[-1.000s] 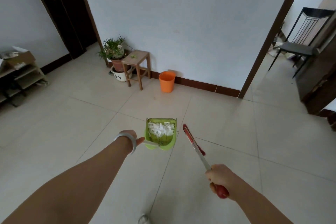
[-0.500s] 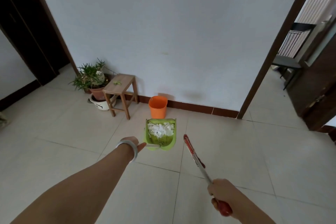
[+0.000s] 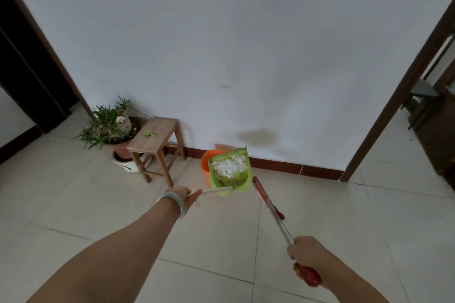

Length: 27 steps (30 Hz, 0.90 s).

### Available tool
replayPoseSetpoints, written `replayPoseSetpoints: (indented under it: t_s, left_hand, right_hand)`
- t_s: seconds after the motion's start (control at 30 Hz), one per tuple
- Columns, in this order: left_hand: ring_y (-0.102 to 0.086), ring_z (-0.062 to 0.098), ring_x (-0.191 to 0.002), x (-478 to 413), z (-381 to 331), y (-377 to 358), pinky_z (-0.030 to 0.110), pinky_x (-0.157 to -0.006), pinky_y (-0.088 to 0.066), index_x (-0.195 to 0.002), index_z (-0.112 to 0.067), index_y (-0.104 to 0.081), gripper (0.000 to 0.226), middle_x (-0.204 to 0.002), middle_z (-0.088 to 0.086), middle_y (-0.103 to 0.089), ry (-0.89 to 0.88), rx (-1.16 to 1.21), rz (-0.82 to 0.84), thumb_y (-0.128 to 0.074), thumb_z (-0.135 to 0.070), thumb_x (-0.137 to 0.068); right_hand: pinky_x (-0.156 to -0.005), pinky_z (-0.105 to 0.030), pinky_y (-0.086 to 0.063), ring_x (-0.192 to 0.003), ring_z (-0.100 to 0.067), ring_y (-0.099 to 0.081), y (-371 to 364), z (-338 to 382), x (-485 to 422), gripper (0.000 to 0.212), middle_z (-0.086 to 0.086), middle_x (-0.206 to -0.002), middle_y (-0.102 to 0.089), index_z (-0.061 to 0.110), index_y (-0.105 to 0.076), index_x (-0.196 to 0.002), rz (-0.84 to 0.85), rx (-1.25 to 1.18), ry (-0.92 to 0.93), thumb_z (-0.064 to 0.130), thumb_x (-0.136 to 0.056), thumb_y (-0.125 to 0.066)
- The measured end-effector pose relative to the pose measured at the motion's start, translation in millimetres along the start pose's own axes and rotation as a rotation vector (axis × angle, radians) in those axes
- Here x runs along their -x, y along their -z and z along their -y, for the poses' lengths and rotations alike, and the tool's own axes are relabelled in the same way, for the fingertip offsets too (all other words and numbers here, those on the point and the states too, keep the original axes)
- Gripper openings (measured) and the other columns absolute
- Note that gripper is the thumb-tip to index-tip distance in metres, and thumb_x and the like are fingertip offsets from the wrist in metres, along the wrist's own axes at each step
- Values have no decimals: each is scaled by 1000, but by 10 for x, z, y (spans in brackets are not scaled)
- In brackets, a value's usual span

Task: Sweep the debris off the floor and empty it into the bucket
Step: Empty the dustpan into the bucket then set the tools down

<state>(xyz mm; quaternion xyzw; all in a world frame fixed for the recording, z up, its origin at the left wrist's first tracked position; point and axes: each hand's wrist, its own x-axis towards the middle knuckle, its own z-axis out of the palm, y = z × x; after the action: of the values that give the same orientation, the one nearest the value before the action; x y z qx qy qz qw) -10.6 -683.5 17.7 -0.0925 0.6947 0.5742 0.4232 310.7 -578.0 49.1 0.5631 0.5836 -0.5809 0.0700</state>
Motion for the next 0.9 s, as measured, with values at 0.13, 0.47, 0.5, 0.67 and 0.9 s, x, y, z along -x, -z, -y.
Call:
replayPoseSetpoints:
  t_s: [0.13,0.47,0.5,0.67,0.9]
  left_hand:
    - [-59,26,-71,-215,-432,-244,31,-48,-59,-99,7,-43,4,-83,23,-50,111,200,-29,-41,5,-97]
    - [-72,29,-74,-1123,-1143,-234,36,-49,-55,-131,4,-39,31,-130,34,-47,262,386,59,-37,-2,-100]
    - [-71,28,-57,-1301,-1174,-171,34,-48,-55,-127,4,-40,28,-128,33,-48,270,387,71,-37,-3,-100]
    - [-66,23,-41,-1965,-1335,240,26,-36,-54,-124,5,-38,25,-120,32,-50,367,462,179,-36,-5,-101]
    - [-47,5,-27,-2568,-1516,715,10,-28,-40,-98,6,-47,16,-67,19,-62,511,444,333,-39,-8,-99]
  right_hand:
    - [-41,-23,-38,-37,-18,-48,211,483,-387,7,-13,-63,-48,0,-48,-83,12,51,13,-3,-85,-42]
    - [-41,-22,-40,-42,-19,-46,-16,1341,-943,12,-10,-64,-46,-2,-52,-86,-55,27,-43,-6,-86,-41]
    - [-41,-22,-40,-43,-19,-46,-101,1425,-982,13,-11,-65,-46,-2,-52,-87,-70,21,-55,-6,-85,-41]
    - [-40,-22,-39,-42,-19,-46,-551,1864,-1032,19,-11,-63,-46,-8,-56,-96,-146,20,-142,-6,-86,-40]
    - [-39,-22,-38,-42,-19,-42,-1131,2344,-1110,23,-13,-64,-46,-10,-54,-108,-212,52,-225,-6,-88,-42]
